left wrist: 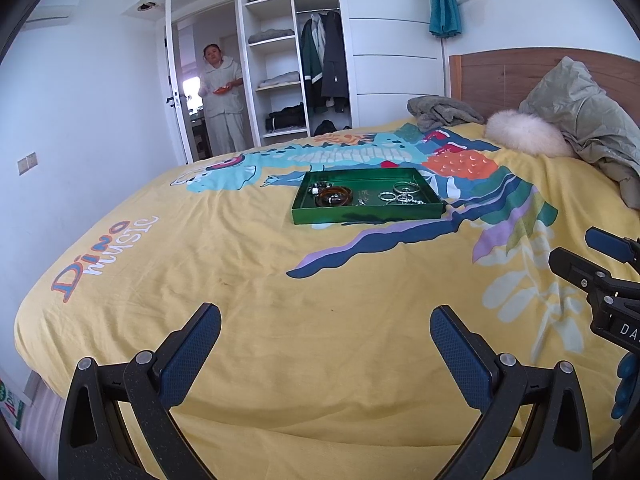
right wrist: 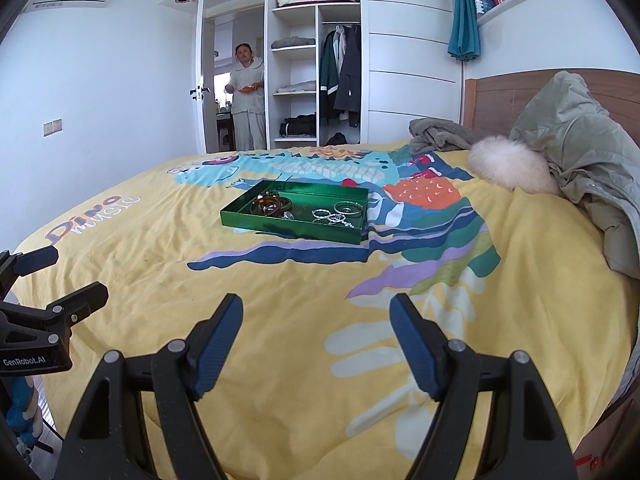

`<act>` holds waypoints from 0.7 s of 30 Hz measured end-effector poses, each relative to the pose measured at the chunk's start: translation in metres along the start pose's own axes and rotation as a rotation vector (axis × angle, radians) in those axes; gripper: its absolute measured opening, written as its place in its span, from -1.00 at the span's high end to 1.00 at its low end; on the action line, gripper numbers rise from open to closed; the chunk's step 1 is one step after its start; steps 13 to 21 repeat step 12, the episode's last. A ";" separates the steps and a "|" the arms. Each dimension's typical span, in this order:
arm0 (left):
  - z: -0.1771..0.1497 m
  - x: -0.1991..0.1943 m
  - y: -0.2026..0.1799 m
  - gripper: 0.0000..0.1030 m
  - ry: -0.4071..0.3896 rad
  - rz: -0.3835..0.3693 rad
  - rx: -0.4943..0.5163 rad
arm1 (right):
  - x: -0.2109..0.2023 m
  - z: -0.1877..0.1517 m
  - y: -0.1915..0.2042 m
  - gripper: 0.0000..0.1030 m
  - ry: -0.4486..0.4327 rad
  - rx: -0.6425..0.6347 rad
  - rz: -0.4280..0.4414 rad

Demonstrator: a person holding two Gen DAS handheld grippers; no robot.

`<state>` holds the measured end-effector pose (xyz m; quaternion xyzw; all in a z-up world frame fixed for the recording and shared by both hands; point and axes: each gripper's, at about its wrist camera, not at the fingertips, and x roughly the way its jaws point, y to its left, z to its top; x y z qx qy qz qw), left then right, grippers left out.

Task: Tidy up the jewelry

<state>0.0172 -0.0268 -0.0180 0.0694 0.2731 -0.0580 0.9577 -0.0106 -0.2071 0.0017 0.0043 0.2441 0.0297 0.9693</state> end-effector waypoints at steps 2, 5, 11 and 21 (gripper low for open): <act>0.000 0.000 0.000 -1.00 -0.001 0.000 0.000 | 0.000 0.000 0.000 -0.45 0.000 0.000 0.001; 0.000 0.000 0.000 -1.00 0.001 0.001 0.000 | 0.000 0.000 0.000 -0.45 0.000 -0.001 0.000; 0.000 0.000 -0.001 -0.99 0.002 -0.001 -0.001 | 0.000 0.000 0.000 -0.45 0.000 -0.001 0.000; 0.000 0.000 -0.001 -1.00 0.002 -0.001 -0.001 | 0.000 0.000 -0.001 -0.45 0.000 0.000 0.000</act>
